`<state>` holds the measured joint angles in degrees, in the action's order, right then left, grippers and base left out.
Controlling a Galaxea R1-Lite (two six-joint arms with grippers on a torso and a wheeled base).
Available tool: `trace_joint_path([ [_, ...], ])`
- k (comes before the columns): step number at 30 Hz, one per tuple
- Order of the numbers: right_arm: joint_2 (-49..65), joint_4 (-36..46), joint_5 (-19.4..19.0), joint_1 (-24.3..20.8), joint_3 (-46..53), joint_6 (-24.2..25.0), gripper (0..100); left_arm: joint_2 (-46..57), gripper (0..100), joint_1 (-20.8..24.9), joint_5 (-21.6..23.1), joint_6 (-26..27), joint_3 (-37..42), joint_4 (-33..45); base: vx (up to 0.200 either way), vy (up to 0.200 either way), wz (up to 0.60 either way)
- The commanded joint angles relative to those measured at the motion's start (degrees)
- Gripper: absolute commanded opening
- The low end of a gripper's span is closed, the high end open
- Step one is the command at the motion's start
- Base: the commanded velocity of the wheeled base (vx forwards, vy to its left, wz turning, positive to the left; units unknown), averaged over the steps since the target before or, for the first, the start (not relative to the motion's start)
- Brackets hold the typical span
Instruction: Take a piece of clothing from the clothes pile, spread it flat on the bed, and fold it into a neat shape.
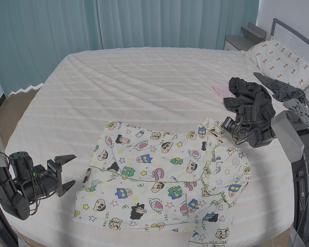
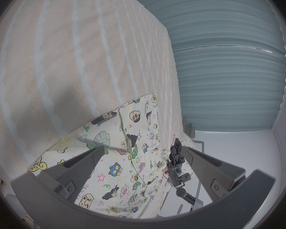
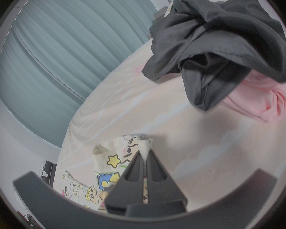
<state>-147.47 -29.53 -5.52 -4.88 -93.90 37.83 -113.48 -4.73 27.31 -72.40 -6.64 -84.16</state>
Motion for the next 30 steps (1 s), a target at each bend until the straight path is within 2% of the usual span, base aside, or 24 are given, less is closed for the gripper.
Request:
trace_joint_path([
  [1, -0.9, -2.8, 0.2, 0.0, -0.5, 0.0, 0, -0.2, 100, 0.0, 0.0, 0.0, 0.0, 0.0, 0.000, 0.000, 0.00],
  [5, -0.8, -6.0, 0.9, 0.0, -0.9, -0.4, 0, -0.1, 100, 0.0, -0.1, 0.0, 0.1, 0.0, 0.000, 0.000, 0.00],
  [14, -3.4, -6.2, 3.6, -0.1, -12.9, -1.4, 0, -0.1, 100, 0.0, -0.1, 0.0, 0.1, 0.0, 0.000, 0.000, 0.00],
  [26, -6.9, -5.7, 3.1, -0.5, -17.3, -7.0, 0, -0.1, 100, 0.0, -0.1, 0.0, 0.1, 0.0, 0.000, 0.000, 0.00],
  [27, -7.0, -5.7, 3.1, -0.5, -17.4, -7.2, 100, -0.2, 100, 0.0, -0.1, 0.0, 0.1, 0.0, 0.000, 0.000, 0.00],
  [30, -7.9, -5.9, 3.2, -0.5, -19.6, -7.2, 100, -0.2, 100, 0.0, -0.1, 0.0, 0.1, 0.0, 0.000, 0.000, 0.00],
])
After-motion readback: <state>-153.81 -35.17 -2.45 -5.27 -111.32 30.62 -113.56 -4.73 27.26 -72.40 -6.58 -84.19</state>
